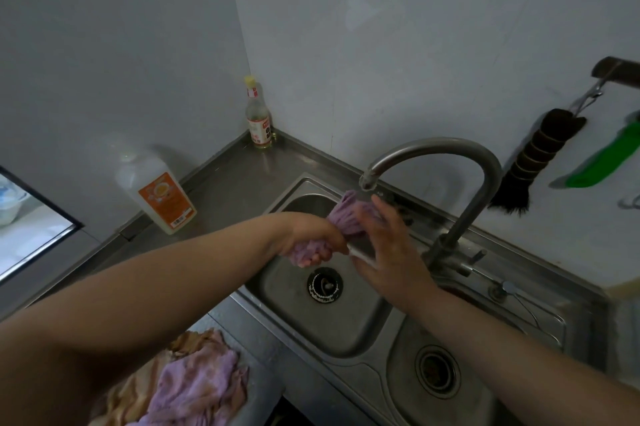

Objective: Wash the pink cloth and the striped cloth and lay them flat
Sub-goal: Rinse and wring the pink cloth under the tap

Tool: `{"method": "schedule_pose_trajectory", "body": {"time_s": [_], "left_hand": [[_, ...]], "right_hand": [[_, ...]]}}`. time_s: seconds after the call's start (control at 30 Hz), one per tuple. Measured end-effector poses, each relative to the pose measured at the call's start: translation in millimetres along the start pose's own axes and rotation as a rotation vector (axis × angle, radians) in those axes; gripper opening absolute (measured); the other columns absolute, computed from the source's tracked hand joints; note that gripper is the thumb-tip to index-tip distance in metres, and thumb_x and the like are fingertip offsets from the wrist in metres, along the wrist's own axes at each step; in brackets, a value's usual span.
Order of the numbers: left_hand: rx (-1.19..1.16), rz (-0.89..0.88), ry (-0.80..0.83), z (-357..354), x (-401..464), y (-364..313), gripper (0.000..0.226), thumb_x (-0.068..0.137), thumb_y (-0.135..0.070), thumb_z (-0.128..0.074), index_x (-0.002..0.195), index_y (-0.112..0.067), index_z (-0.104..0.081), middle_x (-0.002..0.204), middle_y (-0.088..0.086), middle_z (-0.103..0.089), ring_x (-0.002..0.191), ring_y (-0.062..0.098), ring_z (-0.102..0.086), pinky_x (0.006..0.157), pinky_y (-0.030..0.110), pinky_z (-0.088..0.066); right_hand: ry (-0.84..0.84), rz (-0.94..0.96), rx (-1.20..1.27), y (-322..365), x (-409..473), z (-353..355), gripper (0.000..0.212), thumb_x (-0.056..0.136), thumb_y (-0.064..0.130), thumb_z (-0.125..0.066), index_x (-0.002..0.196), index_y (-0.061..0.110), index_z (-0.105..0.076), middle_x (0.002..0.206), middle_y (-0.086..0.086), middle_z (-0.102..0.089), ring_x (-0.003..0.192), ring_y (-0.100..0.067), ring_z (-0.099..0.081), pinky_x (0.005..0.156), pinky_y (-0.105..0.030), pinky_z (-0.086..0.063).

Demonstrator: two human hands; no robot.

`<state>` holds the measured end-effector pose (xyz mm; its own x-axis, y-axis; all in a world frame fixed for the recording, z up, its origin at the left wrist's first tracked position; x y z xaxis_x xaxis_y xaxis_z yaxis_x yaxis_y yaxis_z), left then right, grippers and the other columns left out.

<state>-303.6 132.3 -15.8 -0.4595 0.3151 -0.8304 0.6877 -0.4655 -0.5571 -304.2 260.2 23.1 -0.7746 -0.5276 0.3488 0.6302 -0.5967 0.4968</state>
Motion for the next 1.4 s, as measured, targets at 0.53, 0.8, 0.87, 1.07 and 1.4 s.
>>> {"method": "schedule_pose_trajectory", "body": {"time_s": [0.53, 0.8, 0.87, 1.07, 1.4], "left_hand": [[0.722, 0.003, -0.365, -20.2, 5.3, 4.6, 0.021, 0.090, -0.022, -0.061, 0.103, -0.007, -0.054, 0.075, 0.008, -0.063, 0.054, 0.019, -0.057, 0.052, 0.027, -0.051], [1.506, -0.578, -0.738, -16.4, -31.6, -75.8, 0.038, 0.098, -0.034, -0.044, 0.130, -0.017, -0.035, 0.088, 0.005, -0.064, 0.076, 0.024, -0.061, 0.066, 0.035, -0.050], [1.687, -0.735, -0.732, -18.7, -38.9, -91.5, 0.039, 0.099, -0.039, -0.039, 0.131, -0.018, -0.037, 0.087, 0.005, -0.063, 0.073, 0.024, -0.061, 0.064, 0.033, -0.051], [1.868, -1.191, -0.692, -28.3, -67.5, -121.4, 0.039, 0.093, -0.036, -0.051, 0.126, -0.017, -0.045, 0.075, 0.009, -0.053, 0.055, 0.026, -0.054, 0.049, 0.032, -0.048], [1.784, -1.485, -0.765, -28.4, -85.3, -130.6, 0.021, 0.091, -0.027, -0.049, 0.106, -0.012, -0.052, 0.070, 0.010, -0.058, 0.048, 0.026, -0.054, 0.039, 0.030, -0.047]], "right_hand": [[0.710, -0.059, -0.525, 23.4, 24.2, -20.8, 0.034, 0.092, 0.027, -0.052, 0.121, 0.010, -0.045, 0.114, -0.013, -0.064, 0.105, -0.032, -0.062, 0.070, -0.035, -0.041], [0.585, -0.689, 0.513, 3.1, 15.7, -27.2, 0.023, 0.085, 0.021, -0.063, 0.067, 0.021, -0.049, 0.048, -0.001, -0.043, 0.039, -0.012, -0.033, 0.042, -0.021, -0.023], [0.522, -0.776, 0.789, 4.8, 15.7, -27.5, 0.012, 0.087, 0.015, -0.059, 0.078, 0.021, -0.052, 0.044, 0.002, -0.036, 0.034, -0.009, -0.024, 0.039, -0.017, -0.017], [0.443, -0.872, 1.288, 24.3, 21.4, -23.4, 0.030, 0.091, 0.012, -0.050, 0.062, 0.020, -0.046, 0.042, 0.006, -0.032, 0.030, -0.005, -0.022, 0.032, -0.014, -0.014], [0.472, -0.850, 1.484, 33.0, 25.5, -17.6, 0.039, 0.084, 0.018, -0.054, 0.047, 0.021, -0.043, 0.039, 0.008, -0.032, 0.028, -0.003, -0.021, 0.031, -0.012, -0.013]]}}
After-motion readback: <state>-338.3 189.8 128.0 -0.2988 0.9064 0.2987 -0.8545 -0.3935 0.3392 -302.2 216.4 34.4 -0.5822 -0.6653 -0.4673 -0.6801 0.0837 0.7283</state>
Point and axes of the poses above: each hand's wrist, its own x-axis towards the middle knuckle, its own z-axis out of the back of the hand, y = z × x, the point moved 8 cm from there along x, towards the middle knuckle
